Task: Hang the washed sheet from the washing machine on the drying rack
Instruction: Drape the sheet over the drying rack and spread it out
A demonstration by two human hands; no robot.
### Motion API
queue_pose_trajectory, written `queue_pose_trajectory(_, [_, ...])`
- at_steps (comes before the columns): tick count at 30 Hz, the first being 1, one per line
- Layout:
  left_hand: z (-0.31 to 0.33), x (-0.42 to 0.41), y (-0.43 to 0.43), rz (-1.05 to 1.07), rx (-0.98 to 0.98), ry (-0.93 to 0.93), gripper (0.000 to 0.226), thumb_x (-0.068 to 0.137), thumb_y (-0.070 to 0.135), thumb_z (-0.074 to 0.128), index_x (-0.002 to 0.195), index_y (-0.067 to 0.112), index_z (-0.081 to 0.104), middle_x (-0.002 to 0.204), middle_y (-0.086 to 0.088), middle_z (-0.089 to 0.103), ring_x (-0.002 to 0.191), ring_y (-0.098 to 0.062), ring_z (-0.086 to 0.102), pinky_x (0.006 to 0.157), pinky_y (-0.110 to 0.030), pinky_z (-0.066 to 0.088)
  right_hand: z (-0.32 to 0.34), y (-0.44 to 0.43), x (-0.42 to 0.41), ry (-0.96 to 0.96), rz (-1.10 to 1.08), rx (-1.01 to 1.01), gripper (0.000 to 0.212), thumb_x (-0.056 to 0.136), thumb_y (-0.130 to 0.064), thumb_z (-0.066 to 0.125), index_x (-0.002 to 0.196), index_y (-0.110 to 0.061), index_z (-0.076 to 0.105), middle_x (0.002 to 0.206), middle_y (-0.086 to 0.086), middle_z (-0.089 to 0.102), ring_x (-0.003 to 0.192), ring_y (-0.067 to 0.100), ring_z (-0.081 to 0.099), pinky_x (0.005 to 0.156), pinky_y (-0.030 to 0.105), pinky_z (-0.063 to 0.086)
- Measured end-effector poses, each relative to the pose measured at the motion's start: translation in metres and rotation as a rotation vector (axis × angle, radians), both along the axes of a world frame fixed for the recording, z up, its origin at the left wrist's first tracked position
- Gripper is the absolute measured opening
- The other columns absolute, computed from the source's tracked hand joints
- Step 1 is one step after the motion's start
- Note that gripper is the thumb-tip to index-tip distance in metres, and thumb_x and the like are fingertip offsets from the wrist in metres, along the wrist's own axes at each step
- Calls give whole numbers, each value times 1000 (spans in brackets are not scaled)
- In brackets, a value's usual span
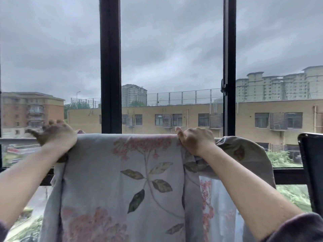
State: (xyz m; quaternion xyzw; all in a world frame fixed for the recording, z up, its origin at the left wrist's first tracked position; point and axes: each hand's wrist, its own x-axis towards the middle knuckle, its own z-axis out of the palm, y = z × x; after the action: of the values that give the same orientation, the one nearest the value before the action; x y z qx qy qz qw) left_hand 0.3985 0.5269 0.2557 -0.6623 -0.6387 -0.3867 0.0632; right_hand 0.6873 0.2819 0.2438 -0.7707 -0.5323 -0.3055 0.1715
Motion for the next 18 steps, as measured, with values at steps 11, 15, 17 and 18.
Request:
queue_pose_trajectory(11, [-25, 121, -143, -1052, 455, 169, 25, 92, 40, 48, 95, 21, 64, 93, 2, 67, 81, -22, 63, 69, -30, 46, 0, -4, -12, 33, -53, 71, 64, 99, -48, 14, 66, -11, 54, 77, 8, 59, 73, 24, 53, 67, 32, 33])
queue_pose_trajectory(15, [-23, 135, -138, -1099, 425, 28, 20, 89, 28, 53, 78, 17, 66, 72, -3, 68, 68, -24, 62, 61, -30, 47, 1, -9, -5, 85, -44, 177, 63, 100, -42, 20, 79, 0, 62, 87, 15, 67, 80, 28, 61, 67, 30, 33])
queue_pose_trajectory(17, [-19, 131, -134, -1147, 409, -5, 20, 85, 24, 53, 73, 13, 65, 67, -4, 67, 66, -23, 61, 56, -29, 45, 0, -11, -7, 82, -53, 182, 60, 100, -41, 21, 82, -3, 64, 90, 14, 68, 85, 29, 62, 69, 31, 36])
queue_pose_trajectory(18, [-17, 126, -132, -1147, 401, -18, 20, 83, 22, 53, 72, 11, 65, 66, -5, 66, 64, -22, 60, 52, -26, 41, -1, -10, -11, 77, -55, 177, 60, 100, -42, 21, 81, -4, 63, 89, 13, 68, 85, 29, 62, 70, 31, 37])
